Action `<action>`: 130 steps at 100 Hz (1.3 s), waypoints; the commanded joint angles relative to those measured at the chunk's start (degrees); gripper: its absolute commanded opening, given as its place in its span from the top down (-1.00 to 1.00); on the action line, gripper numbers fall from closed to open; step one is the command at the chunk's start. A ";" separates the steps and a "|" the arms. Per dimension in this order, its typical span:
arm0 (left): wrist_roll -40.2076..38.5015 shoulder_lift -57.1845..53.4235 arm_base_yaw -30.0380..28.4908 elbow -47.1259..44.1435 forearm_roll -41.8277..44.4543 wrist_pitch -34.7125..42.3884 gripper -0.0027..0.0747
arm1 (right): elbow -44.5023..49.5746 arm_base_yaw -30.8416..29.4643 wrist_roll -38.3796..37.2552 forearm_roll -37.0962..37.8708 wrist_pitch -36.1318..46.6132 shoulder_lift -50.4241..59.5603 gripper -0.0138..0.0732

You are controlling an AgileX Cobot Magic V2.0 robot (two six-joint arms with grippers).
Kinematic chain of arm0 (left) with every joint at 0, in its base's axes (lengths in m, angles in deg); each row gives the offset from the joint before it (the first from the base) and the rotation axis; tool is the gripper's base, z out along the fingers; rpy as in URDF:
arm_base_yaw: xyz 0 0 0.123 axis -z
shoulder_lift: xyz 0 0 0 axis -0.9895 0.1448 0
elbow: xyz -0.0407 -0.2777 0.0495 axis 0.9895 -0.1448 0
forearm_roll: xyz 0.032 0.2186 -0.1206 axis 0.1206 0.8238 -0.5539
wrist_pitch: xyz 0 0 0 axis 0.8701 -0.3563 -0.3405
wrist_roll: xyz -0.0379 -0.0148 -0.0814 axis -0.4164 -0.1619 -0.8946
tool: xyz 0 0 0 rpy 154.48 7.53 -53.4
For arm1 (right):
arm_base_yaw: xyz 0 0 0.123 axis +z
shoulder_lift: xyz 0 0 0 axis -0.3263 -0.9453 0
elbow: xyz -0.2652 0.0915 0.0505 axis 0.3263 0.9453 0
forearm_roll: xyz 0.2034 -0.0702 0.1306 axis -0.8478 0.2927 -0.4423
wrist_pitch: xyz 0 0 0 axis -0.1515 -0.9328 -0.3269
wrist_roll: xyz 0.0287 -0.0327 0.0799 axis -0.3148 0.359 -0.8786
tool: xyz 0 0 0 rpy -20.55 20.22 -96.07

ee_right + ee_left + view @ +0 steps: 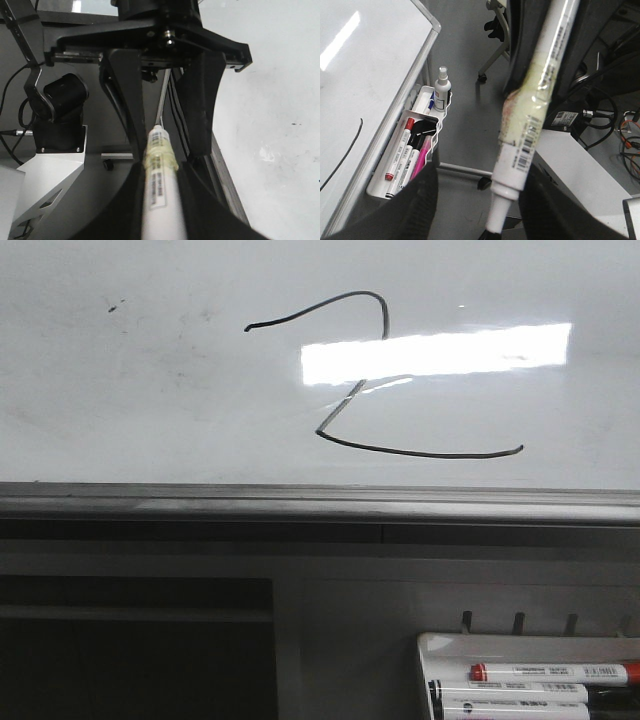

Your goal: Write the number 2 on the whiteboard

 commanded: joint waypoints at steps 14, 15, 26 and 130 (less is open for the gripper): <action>4.61 -0.36 -0.01 2.11 -9.56 3.32 0.03 | -1.88 0.14 0.79 -3.91 -0.92 -2.06 0.82; 4.61 -0.36 -0.01 2.11 -9.72 3.32 0.04 | -1.88 0.14 0.79 -3.91 -0.92 -2.06 0.82; 4.61 -0.33 -0.01 2.11 -9.72 3.32 0.09 | -1.88 0.14 0.79 -3.91 -0.92 -2.29 0.82; -7.36 -4.23 -0.12 -4.36 -5.28 28.85 0.98 | -1.88 -3.78 -7.49 0.15 19.26 2.89 -0.46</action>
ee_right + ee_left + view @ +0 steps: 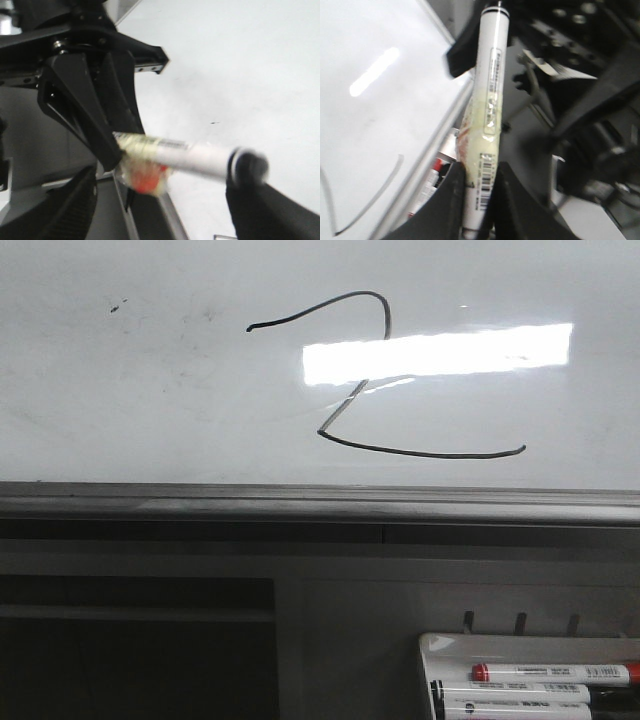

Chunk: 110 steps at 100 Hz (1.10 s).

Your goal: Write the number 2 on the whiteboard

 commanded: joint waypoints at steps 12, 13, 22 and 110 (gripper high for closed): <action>-8.34 -5.48 -0.12 -9.14 1.90 28.31 0.98 | -1.65 -5.91 -4.38 -1.41 3.26 4.15 -0.13; -8.50 -5.65 -0.12 -9.63 1.90 29.33 0.98 | -1.65 -6.33 -4.36 -1.41 3.07 4.22 -0.10; -8.65 -5.97 -0.12 -15.60 -1.99 42.36 0.98 | -1.55 -8.35 -4.94 -1.41 0.75 4.87 0.47; -32.83 13.81 -0.12 -19.53 11.09 63.10 0.98 | 3.61 -8.83 -5.96 -1.41 1.52 5.01 0.85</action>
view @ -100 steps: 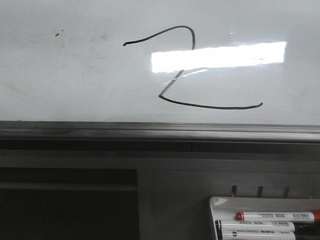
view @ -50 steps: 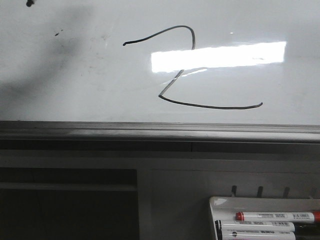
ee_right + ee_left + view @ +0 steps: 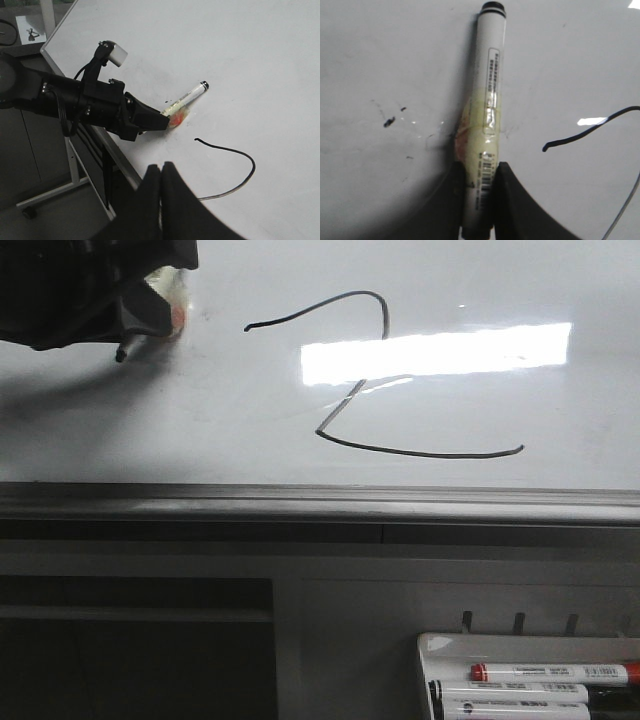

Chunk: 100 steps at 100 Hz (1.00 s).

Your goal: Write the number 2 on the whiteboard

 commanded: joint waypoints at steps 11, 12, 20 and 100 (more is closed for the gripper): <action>-11.22 -0.96 0.09 1.91 12.90 4.11 0.98 | -1.35 -0.39 -0.24 -2.06 1.36 0.19 0.85; -11.61 -0.96 0.09 1.91 13.20 4.26 0.98 | -1.35 -0.39 -0.24 -2.06 1.36 0.19 0.85; -13.02 -0.96 0.09 1.91 14.82 5.80 0.98 | -1.35 -0.39 -0.24 -2.06 1.11 0.19 0.85; -13.17 7.43 0.09 1.91 14.40 12.26 0.73 | -1.35 -0.39 -0.24 -2.06 0.73 0.19 0.85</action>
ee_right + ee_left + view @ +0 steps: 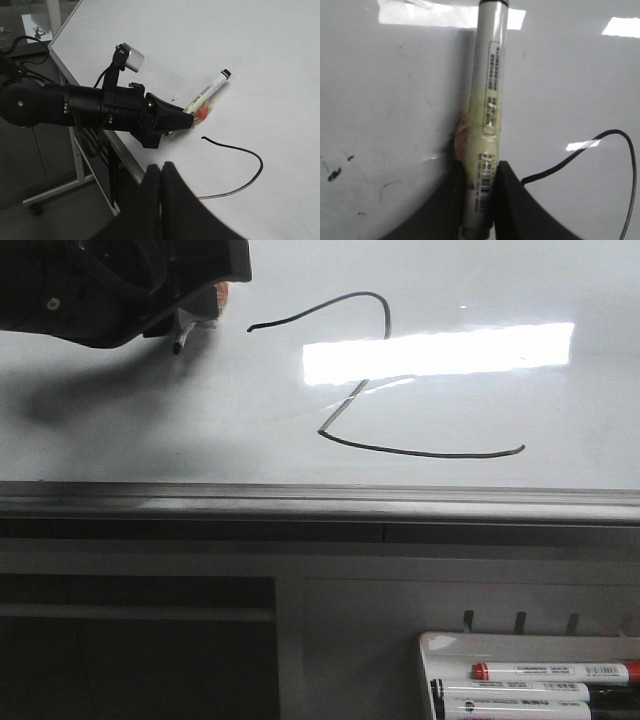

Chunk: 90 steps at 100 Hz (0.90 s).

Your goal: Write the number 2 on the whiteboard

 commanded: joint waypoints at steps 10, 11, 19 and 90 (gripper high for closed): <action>-0.74 -0.26 -0.11 1.44 -2.38 0.75 0.33 | -1.35 -0.39 0.03 -2.06 1.62 0.19 0.85; -0.74 -0.26 -0.11 1.44 -2.33 0.75 0.28 | -1.35 -0.39 0.03 -2.06 1.62 0.19 0.85; -0.74 -0.26 -0.11 1.44 -2.42 0.87 0.11 | -1.35 -0.39 0.03 -2.06 1.62 0.08 0.85; -0.64 -0.78 -0.11 1.44 -2.42 2.42 -0.41 | -1.35 -0.39 0.03 -2.06 1.75 -0.25 0.85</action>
